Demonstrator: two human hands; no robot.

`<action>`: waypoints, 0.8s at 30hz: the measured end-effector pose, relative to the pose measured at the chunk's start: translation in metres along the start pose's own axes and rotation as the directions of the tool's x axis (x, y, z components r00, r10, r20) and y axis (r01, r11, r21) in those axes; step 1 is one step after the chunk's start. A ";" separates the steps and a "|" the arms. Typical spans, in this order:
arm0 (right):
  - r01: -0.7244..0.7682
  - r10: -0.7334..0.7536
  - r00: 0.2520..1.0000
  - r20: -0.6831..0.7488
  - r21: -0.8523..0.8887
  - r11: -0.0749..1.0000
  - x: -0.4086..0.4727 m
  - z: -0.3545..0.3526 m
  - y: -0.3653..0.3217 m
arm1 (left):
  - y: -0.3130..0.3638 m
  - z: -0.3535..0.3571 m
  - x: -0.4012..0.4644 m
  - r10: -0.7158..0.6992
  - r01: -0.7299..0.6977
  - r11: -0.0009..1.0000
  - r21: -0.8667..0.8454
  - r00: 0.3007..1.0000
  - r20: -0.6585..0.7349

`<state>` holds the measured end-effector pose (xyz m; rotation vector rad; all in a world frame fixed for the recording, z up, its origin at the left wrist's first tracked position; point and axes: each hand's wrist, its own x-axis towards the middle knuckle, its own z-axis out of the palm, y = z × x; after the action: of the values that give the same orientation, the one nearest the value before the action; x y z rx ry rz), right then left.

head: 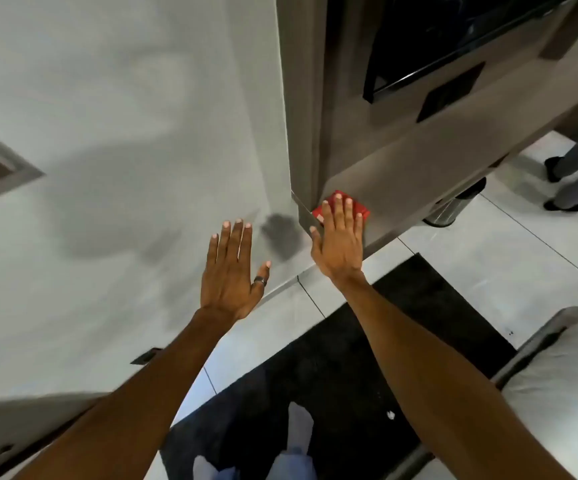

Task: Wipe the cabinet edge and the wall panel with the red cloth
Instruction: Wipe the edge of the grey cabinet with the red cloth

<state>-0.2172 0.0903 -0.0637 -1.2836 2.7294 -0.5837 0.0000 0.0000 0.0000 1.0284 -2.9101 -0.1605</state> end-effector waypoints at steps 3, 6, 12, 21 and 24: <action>-0.078 0.078 0.997 0.013 -0.002 0.997 0.026 0.012 0.027 | 0.001 0.014 0.018 0.027 -0.029 0.999 0.046 0.998 0.053; -0.066 0.067 0.996 0.052 -0.032 0.997 0.055 0.034 0.043 | -0.002 0.029 0.040 0.065 -0.070 0.995 0.071 0.995 0.070; -0.130 0.164 0.968 0.191 -0.179 0.975 0.067 0.056 0.041 | -0.010 0.039 0.058 0.104 -0.111 0.992 0.067 0.989 0.107; -0.239 0.243 0.933 0.265 -0.044 0.970 0.015 0.033 -0.005 | -0.045 0.007 -0.016 0.075 -0.075 0.997 -0.006 0.995 0.069; -0.478 0.359 0.864 0.354 0.348 0.807 -0.010 0.014 -0.030 | -0.076 -0.017 -0.043 0.055 -0.055 0.998 -0.015 0.998 -0.030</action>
<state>-0.1856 0.0761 -0.0669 -0.5713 2.3561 -0.8192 0.0819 -0.0335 0.0078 0.9390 -2.9017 -0.1640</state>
